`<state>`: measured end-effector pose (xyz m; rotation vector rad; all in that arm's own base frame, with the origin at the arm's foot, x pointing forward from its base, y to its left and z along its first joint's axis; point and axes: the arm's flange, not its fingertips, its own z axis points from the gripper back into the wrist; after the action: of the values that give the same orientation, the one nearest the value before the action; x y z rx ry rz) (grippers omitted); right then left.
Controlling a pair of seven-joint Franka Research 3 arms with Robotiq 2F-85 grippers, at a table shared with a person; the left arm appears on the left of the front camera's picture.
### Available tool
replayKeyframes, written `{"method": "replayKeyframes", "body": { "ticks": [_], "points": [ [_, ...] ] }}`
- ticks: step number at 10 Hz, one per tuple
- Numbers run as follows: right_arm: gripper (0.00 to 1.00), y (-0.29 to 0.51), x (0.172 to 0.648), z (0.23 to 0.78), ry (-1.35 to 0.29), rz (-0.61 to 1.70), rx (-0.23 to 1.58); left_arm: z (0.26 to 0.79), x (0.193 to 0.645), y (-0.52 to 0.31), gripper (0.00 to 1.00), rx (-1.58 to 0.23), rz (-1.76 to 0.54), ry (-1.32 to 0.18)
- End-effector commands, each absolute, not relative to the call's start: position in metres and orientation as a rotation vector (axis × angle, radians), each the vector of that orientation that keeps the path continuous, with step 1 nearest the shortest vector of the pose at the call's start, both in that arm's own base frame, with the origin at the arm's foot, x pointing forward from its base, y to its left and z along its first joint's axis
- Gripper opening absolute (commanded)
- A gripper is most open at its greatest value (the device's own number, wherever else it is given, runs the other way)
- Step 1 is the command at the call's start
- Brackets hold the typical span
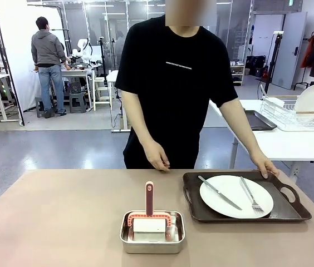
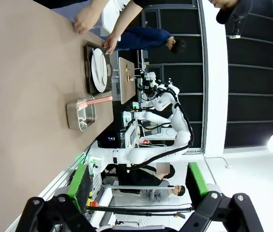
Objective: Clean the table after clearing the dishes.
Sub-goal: When the right (or left) Handle tray is removed, use the right hand (or left hand) to clean the right (or left) side of the table with the Lint Roller.
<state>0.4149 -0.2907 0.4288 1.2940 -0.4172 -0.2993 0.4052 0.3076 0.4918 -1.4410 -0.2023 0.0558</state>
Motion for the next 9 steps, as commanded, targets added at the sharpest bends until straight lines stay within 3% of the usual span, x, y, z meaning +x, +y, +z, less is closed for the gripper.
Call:
{"method": "replayKeyframes", "body": {
  "ticks": [1, 9],
  "points": [
    [1.00, -0.2897, 0.4137, 0.4321, -0.423, -0.296, 1.295, 0.4931, 0.3971, 0.3044, 1.00, -1.435, 0.057, -0.204],
    [1.00, -0.2897, 0.4137, 0.4321, -0.423, -0.296, 1.295, 0.4931, 0.3971, 0.3044, 1.00, -1.435, 0.057, -0.204]
  ]
}}
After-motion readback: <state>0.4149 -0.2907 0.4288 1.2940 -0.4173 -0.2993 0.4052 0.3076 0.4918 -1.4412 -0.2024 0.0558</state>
